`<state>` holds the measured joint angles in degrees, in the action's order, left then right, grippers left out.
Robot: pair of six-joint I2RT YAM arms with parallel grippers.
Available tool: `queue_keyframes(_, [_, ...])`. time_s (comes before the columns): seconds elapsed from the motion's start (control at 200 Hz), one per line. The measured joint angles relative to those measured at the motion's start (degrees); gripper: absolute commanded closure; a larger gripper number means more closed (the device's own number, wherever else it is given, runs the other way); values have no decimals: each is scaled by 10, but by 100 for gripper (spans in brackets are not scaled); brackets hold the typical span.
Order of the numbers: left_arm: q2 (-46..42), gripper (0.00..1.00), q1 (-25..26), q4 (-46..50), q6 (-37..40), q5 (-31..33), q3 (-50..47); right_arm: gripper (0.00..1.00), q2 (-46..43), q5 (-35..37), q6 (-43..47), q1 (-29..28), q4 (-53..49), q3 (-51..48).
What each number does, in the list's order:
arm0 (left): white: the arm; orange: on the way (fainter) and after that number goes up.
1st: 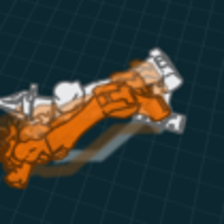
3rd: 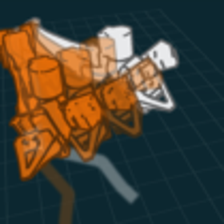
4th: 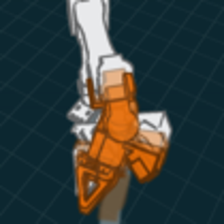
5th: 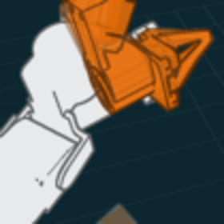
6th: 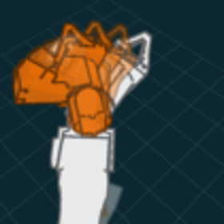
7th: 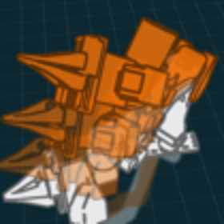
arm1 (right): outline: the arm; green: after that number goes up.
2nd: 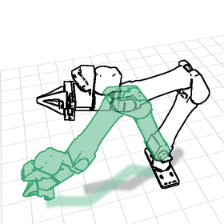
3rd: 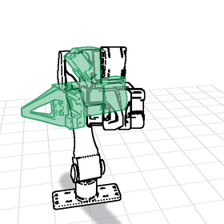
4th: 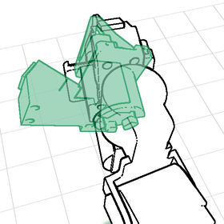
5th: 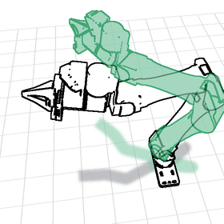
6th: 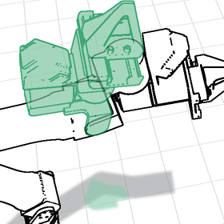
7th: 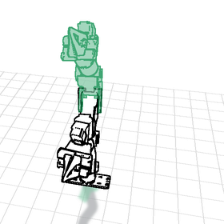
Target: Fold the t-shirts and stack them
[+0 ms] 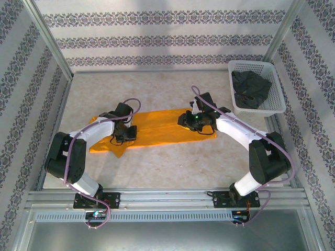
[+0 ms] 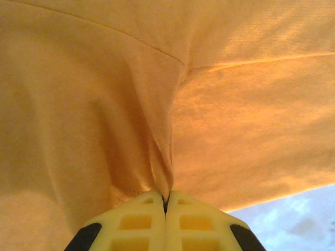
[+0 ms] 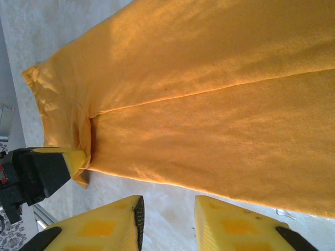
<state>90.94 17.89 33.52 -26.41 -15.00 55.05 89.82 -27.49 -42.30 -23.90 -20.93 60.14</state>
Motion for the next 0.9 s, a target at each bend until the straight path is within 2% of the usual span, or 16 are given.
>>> queue_keyframes(0.225, [2,95,2,2,-53,-34,12,68,0,0,0,0,0,0])
queue_keyframes(0.36, [9,89,5,-11,-87,-52,12,68,0,0,0,0,0,0])
queue_keyframes(0.41, [15,82,6,-21,-97,-59,12,68,1,0,0,0,0,0])
queue_keyframes(0.47, [20,62,6,-31,-111,-67,10,68,4,0,0,0,0,-1])
queue_keyframes(0.51, [21,52,6,-36,-115,-71,8,68,6,0,0,0,0,-3])
queue_keyframes(0.565, [21,46,7,-36,-123,-73,7,68,9,0,0,0,0,-6])
queue_keyframes(0.764, [-16,48,-10,-25,-123,-48,-1,64,12,-13,0,0,11,-17])
queue_keyframes(0.899, [-94,49,-101,-15,-119,-38,-34,61,16,-68,-7,-9,63,-22])
